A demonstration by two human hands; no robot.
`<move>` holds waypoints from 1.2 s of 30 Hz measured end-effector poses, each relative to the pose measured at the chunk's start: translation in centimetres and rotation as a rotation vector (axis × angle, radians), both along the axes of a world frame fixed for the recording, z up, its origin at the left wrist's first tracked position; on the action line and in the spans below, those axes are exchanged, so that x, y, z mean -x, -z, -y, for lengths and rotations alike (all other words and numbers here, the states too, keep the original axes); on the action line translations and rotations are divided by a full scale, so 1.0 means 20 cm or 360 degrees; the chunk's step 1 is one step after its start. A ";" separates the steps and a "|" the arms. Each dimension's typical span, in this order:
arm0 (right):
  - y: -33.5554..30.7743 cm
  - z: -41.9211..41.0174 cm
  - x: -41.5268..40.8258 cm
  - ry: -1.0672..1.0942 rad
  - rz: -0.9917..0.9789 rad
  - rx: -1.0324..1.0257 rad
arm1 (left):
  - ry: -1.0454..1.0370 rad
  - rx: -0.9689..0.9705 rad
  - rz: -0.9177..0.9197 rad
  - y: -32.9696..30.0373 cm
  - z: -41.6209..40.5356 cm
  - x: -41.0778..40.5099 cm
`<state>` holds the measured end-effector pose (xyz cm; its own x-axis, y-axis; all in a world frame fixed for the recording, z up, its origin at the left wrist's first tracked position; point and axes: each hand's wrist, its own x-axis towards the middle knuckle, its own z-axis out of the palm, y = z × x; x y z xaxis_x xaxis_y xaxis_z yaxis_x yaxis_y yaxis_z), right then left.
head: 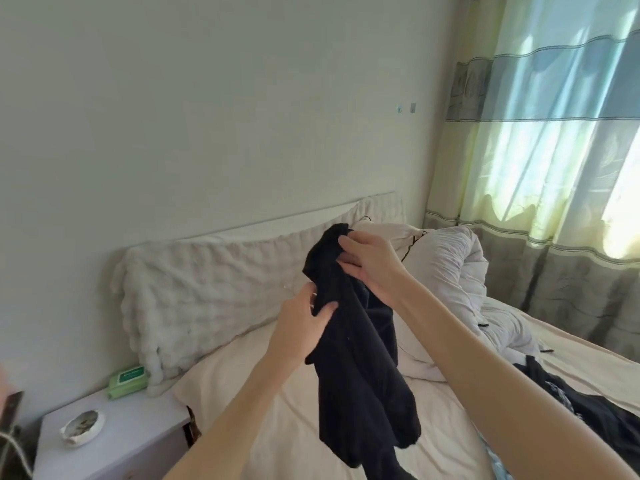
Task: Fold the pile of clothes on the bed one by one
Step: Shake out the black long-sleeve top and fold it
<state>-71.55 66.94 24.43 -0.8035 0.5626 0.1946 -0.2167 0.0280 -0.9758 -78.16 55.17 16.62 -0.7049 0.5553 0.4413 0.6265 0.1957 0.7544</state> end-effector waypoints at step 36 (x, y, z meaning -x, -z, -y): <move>0.05 -0.22 -0.17 -0.0059 0.0310 0.0318 | 0.0404 0.0078 0.0143 0.08 -0.11 -0.15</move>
<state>-68.09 71.44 23.46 -0.8356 0.5439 -0.0775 -0.0215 -0.1734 -0.9846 -75.06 57.38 15.02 -0.5755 0.7384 0.3515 0.5912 0.0788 0.8026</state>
